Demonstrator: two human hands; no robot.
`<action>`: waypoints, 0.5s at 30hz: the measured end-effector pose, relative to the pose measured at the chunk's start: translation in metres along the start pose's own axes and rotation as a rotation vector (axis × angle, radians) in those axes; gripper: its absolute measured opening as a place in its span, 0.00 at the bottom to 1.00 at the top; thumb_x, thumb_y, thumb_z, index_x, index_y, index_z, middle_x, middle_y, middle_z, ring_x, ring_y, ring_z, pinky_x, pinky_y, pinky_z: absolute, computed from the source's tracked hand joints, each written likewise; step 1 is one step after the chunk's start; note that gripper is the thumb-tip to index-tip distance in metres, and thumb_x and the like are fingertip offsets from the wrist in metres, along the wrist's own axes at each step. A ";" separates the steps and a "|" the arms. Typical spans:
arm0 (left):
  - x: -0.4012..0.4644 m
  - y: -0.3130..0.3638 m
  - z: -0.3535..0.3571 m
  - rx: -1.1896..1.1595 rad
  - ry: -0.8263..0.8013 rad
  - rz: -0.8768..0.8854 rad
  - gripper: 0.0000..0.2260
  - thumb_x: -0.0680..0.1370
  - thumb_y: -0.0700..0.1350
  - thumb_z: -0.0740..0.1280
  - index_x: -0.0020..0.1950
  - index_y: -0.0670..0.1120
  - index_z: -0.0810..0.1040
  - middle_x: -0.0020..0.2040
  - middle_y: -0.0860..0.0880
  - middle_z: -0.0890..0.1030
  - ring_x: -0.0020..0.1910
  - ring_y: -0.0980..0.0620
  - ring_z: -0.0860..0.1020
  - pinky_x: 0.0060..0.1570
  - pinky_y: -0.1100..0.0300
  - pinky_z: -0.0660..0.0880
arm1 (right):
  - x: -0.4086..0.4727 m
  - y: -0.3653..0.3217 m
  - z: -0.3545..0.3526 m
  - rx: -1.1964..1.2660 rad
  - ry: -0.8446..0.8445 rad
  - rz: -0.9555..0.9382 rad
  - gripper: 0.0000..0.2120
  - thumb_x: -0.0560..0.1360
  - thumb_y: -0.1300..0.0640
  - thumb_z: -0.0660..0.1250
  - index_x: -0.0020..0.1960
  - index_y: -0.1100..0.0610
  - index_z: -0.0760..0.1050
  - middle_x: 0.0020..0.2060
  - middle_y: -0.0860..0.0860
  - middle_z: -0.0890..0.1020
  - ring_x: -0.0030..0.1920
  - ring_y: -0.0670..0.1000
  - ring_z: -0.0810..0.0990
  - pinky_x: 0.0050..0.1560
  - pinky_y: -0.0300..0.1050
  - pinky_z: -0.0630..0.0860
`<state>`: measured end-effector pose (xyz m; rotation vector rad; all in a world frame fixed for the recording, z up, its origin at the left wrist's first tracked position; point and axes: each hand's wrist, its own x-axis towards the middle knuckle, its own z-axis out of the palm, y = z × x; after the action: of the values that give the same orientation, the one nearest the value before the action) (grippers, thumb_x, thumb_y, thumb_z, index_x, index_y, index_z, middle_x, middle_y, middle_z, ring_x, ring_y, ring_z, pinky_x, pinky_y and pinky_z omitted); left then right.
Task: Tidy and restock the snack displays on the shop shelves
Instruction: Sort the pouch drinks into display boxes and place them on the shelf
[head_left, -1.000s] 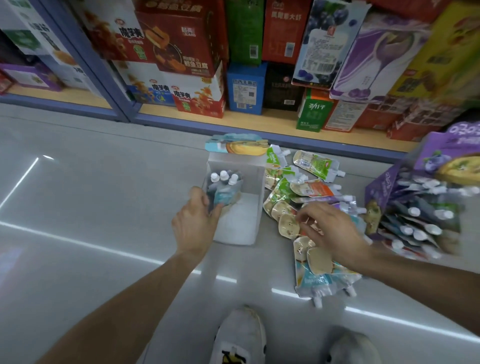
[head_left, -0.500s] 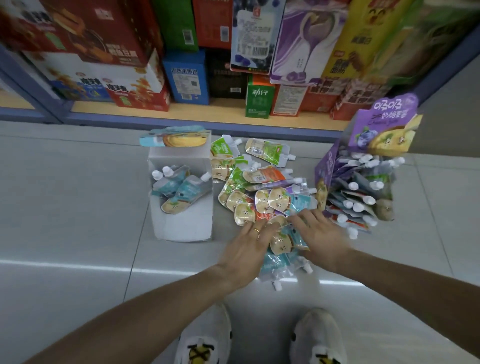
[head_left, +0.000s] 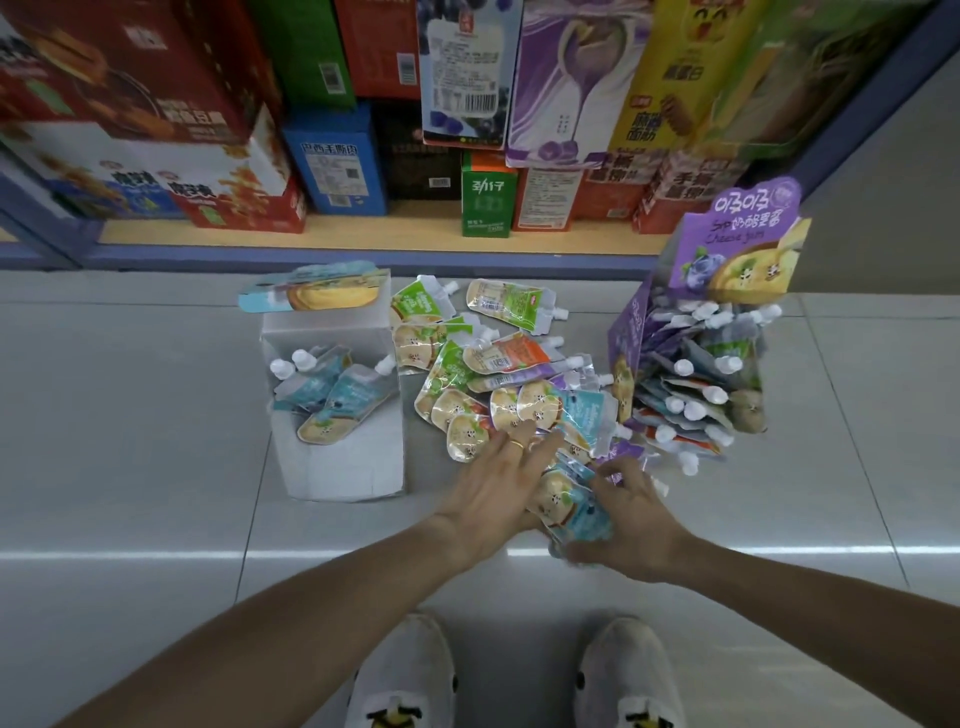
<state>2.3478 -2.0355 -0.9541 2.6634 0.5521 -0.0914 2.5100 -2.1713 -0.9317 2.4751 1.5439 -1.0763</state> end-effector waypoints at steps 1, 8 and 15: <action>0.002 0.000 0.001 0.018 -0.020 0.026 0.47 0.73 0.53 0.78 0.84 0.49 0.52 0.79 0.41 0.62 0.73 0.40 0.65 0.73 0.47 0.68 | 0.000 0.000 0.004 -0.003 0.021 -0.004 0.37 0.68 0.36 0.75 0.70 0.53 0.68 0.67 0.52 0.61 0.68 0.54 0.63 0.69 0.46 0.69; 0.000 0.002 0.009 0.162 0.041 0.145 0.32 0.69 0.46 0.79 0.70 0.46 0.71 0.62 0.45 0.75 0.58 0.45 0.75 0.48 0.50 0.80 | 0.000 -0.004 0.009 -0.077 0.262 -0.054 0.40 0.64 0.43 0.80 0.69 0.51 0.65 0.64 0.50 0.72 0.62 0.52 0.69 0.61 0.46 0.73; -0.026 0.016 0.001 -0.084 0.071 0.095 0.22 0.74 0.45 0.73 0.63 0.46 0.68 0.62 0.45 0.74 0.59 0.47 0.70 0.56 0.52 0.72 | -0.008 -0.012 0.008 -0.139 0.254 -0.164 0.22 0.65 0.50 0.78 0.51 0.49 0.69 0.51 0.49 0.78 0.50 0.53 0.76 0.44 0.44 0.72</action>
<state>2.3302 -2.0584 -0.9452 2.6143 0.4406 0.0529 2.4943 -2.1745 -0.9292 2.5053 1.8476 -0.6608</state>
